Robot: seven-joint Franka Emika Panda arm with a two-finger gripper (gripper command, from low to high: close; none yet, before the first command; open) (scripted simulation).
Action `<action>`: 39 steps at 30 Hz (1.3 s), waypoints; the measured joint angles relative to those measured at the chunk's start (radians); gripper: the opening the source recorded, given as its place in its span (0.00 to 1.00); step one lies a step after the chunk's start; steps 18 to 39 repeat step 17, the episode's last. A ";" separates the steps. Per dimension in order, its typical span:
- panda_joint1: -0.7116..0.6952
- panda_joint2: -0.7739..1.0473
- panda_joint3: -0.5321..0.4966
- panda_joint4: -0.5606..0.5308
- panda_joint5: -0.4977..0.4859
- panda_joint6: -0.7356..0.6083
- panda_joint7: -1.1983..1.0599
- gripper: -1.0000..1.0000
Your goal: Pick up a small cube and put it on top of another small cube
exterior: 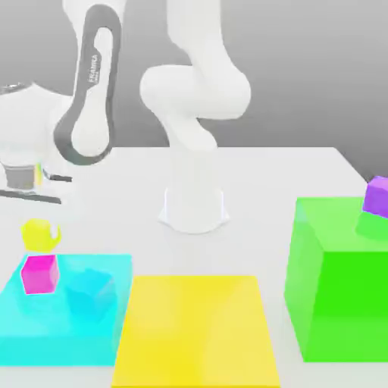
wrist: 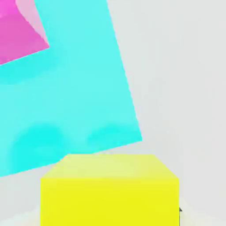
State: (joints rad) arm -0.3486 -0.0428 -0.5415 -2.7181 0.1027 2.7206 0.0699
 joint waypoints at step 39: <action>0.087 0.029 0.137 0.102 -0.106 -0.118 0.160 1.00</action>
